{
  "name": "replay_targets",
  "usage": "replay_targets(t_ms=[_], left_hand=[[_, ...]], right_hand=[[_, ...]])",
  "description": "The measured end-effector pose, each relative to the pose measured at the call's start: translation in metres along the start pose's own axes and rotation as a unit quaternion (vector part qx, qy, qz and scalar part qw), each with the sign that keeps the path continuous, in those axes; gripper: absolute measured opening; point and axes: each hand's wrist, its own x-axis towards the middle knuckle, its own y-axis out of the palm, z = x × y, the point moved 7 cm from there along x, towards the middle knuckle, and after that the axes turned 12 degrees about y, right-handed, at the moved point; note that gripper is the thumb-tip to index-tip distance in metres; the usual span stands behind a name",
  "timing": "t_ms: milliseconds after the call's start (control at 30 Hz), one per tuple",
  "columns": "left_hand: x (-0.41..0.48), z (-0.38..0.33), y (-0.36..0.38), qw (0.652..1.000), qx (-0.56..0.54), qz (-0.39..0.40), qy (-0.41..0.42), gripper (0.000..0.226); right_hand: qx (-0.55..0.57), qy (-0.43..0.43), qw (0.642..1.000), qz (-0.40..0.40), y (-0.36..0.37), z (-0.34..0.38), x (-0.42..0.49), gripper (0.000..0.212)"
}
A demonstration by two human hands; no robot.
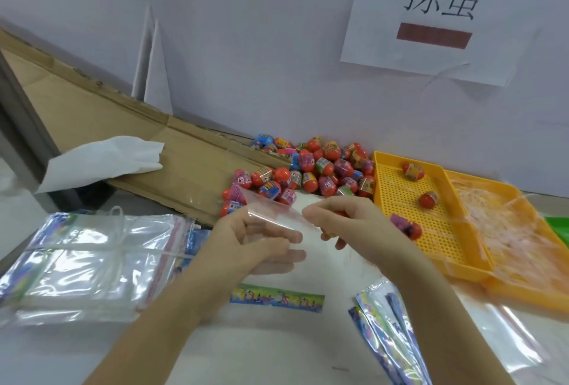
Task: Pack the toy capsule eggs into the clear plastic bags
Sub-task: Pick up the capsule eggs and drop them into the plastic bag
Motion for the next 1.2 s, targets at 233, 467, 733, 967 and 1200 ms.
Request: replay_targets(t_ms=[233, 467, 733, 967, 1200], left_hand=[[-0.005, -0.012, 0.005, 0.996, 0.045, 0.067, 0.043, 0.013], [-0.006, -0.013, 0.01, 0.988, 0.068, 0.138, 0.009, 0.019], [-0.001, -0.019, -0.001, 0.997, -0.001, -0.003, 0.077, 0.026], [0.0, -0.02, -0.006, 0.992, -0.014, -0.086, 0.088, 0.025], [-0.021, -0.043, -0.02, 0.905, 0.19, -0.247, 0.288, 0.008]], right_hand=[[0.049, 0.049, 0.997, -0.035, 0.007, -0.011, -0.006, 0.067], [0.204, -0.057, 0.977, 0.007, 0.007, 0.002, -0.017, 0.028], [0.142, -0.084, 0.986, -0.038, -0.002, 0.009, -0.02, 0.036], [0.157, -0.106, 0.972, -0.139, -0.014, 0.01, -0.025, 0.035], [0.14, -0.096, 0.983, -0.07, -0.005, 0.023, -0.039, 0.037]])
